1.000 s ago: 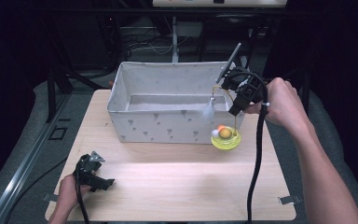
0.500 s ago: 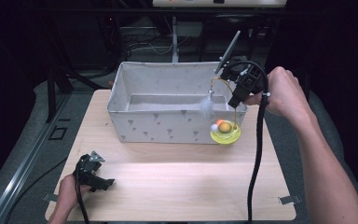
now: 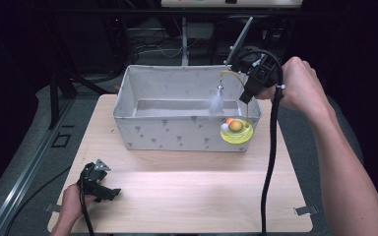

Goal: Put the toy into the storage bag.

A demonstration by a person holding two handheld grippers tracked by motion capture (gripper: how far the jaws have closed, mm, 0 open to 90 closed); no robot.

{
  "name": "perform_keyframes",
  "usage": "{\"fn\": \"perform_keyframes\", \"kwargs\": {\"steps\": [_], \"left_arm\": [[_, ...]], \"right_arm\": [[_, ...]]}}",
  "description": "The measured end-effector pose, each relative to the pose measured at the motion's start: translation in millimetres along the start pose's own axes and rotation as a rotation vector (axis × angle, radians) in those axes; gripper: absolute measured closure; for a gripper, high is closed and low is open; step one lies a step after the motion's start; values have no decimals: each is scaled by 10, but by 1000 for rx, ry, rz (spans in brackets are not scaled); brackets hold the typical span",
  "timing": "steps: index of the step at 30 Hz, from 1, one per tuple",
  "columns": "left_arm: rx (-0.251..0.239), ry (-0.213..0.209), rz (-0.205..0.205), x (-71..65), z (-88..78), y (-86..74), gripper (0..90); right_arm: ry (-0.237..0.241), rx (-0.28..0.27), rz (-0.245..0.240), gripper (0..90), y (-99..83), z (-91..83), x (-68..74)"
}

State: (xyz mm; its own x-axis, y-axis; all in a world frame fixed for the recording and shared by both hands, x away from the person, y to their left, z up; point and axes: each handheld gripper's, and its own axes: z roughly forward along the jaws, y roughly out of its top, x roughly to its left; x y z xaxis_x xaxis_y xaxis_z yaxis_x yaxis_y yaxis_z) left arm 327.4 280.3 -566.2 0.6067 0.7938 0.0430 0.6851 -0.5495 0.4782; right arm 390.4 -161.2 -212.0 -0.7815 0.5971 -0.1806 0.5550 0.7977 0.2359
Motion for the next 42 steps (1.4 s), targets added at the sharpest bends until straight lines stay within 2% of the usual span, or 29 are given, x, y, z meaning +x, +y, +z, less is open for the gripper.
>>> {"fn": "perform_keyframes", "kwargs": {"steps": [15,18,21,24,34,36,39,42], "left_arm": [[0,-2,-4,6,4,-3,38],[0,-4,-5,6,4,-4,38],[-4,-6,-7,8,1,-5,36],[-3,-5,-8,11,1,-6,36],[0,-4,-3,10,7,-3,36],[0,-5,-5,10,9,-2,36],[0,-5,0,3,4,0,36],[2,-5,2,3,10,-1,36]], "right_arm": [[-14,-4,17,878,147,-129,-143],[-4,-17,26,878,174,-151,-169],[-9,-6,25,878,208,-170,-203],[-8,-24,44,878,236,-185,-245],[-27,-20,79,879,316,-222,-431],[-25,-39,96,879,322,-217,-460],[-41,-27,103,879,342,-215,-521],[-36,-23,125,880,360,-163,-581]]}}
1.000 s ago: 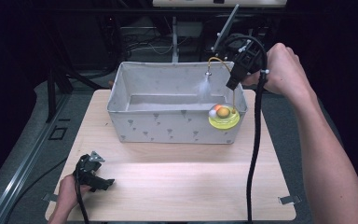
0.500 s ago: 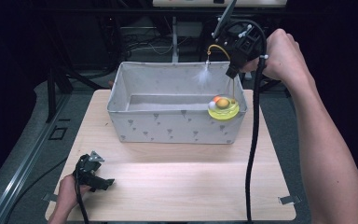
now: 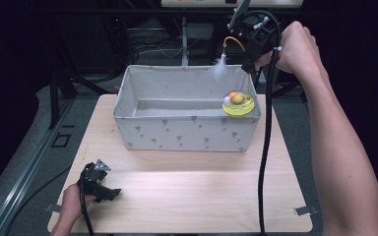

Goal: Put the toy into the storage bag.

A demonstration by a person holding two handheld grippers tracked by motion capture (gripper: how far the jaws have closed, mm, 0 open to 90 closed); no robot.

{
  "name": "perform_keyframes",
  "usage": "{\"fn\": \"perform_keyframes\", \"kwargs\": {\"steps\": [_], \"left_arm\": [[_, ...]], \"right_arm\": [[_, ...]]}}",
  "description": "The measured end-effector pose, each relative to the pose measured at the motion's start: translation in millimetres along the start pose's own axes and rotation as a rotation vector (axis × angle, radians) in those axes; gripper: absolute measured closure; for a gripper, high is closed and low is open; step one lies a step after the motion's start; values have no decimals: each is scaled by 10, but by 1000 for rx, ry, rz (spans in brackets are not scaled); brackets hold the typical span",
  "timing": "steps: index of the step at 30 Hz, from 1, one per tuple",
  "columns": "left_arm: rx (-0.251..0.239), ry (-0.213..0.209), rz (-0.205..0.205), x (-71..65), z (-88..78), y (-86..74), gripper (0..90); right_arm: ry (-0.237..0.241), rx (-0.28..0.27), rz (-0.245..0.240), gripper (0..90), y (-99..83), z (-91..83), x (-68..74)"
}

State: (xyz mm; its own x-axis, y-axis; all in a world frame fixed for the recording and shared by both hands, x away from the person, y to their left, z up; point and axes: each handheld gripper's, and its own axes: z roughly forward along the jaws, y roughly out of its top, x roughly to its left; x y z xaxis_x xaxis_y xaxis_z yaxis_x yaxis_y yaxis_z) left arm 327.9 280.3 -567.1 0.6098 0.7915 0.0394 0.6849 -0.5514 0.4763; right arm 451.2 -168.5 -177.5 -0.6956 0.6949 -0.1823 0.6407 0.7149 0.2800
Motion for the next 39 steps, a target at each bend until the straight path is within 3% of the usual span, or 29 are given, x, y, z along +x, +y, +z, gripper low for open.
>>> {"fn": "perform_keyframes", "kwargs": {"steps": [22,29,39], "left_arm": [[0,-2,-5,0,5,-4,37],[1,0,2,0,0,2,36],[-1,-1,-4,1,1,0,36]], "right_arm": [[-14,-37,108,880,141,245,-353],[-4,-50,143,880,138,425,-441],[-2,-48,156,880,131,664,-497]]}}
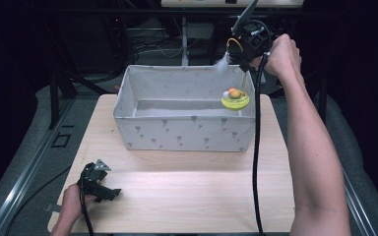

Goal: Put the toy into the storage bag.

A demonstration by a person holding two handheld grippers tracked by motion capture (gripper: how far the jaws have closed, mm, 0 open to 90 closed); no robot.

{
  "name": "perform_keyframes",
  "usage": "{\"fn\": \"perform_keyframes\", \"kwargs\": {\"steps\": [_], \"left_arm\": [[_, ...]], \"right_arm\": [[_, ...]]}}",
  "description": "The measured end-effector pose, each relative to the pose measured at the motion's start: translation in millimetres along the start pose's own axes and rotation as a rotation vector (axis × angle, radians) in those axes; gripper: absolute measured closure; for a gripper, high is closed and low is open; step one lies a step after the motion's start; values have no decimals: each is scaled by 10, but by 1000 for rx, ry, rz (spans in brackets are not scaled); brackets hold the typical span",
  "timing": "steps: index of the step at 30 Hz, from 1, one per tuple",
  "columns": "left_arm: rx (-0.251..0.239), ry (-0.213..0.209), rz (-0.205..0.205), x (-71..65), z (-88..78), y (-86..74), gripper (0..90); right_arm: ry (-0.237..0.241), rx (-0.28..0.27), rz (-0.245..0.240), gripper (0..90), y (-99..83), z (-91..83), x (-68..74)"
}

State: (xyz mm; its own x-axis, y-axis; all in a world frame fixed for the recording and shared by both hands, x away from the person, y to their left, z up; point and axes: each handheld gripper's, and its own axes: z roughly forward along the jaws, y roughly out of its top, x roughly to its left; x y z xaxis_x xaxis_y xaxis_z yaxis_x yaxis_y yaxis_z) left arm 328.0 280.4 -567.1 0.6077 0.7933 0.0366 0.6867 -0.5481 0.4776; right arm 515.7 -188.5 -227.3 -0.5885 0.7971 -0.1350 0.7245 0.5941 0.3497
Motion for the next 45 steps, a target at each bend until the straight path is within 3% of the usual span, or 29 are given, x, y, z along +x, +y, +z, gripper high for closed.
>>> {"fn": "perform_keyframes", "kwargs": {"steps": [7,20,31,45], "left_arm": [[1,-5,-1,2,4,2,36],[4,-2,-2,-1,7,2,37],[9,-1,3,-7,11,4,37],[6,0,-4,6,0,-8,37]], "right_arm": [[9,5,38,880,-28,196,-38],[25,30,44,881,-154,564,-65],[62,56,21,881,-243,804,-41],[84,73,-4,882,-354,970,29]]}}
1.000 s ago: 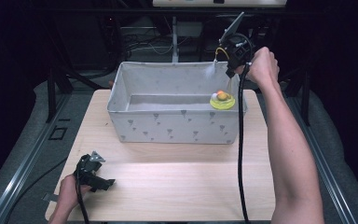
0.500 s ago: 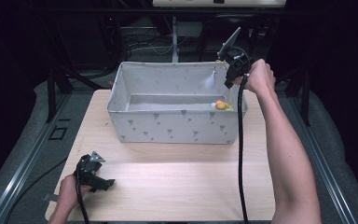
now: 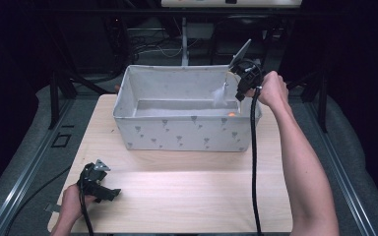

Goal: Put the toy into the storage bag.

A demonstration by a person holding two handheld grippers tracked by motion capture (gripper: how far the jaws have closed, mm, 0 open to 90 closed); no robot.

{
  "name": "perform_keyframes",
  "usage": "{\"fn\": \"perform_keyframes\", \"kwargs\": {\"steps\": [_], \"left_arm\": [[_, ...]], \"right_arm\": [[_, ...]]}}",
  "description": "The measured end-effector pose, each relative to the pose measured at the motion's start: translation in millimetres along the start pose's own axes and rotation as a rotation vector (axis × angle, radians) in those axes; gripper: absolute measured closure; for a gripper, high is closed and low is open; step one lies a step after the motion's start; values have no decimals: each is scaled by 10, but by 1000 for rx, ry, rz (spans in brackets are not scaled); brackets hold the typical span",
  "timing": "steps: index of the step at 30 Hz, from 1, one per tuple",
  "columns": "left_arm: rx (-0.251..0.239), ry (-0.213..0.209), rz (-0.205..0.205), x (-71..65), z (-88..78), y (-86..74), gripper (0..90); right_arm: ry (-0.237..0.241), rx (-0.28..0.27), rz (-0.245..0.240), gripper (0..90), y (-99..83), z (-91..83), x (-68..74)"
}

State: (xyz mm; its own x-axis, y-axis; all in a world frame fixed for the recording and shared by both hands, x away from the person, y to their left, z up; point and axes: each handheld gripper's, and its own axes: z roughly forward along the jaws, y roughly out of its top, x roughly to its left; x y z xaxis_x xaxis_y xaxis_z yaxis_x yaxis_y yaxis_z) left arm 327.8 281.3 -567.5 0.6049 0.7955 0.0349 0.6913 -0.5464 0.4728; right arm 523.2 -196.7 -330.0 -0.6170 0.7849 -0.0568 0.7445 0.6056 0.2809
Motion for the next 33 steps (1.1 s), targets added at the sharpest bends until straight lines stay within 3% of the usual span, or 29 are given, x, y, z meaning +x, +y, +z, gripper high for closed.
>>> {"fn": "perform_keyframes", "kwargs": {"steps": [14,33], "left_arm": [[3,-1,7,-11,13,3,36],[-2,-3,6,-8,4,3,36]], "right_arm": [[6,41,-27,882,-86,158,64],[49,102,-16,881,-243,422,-6]]}}
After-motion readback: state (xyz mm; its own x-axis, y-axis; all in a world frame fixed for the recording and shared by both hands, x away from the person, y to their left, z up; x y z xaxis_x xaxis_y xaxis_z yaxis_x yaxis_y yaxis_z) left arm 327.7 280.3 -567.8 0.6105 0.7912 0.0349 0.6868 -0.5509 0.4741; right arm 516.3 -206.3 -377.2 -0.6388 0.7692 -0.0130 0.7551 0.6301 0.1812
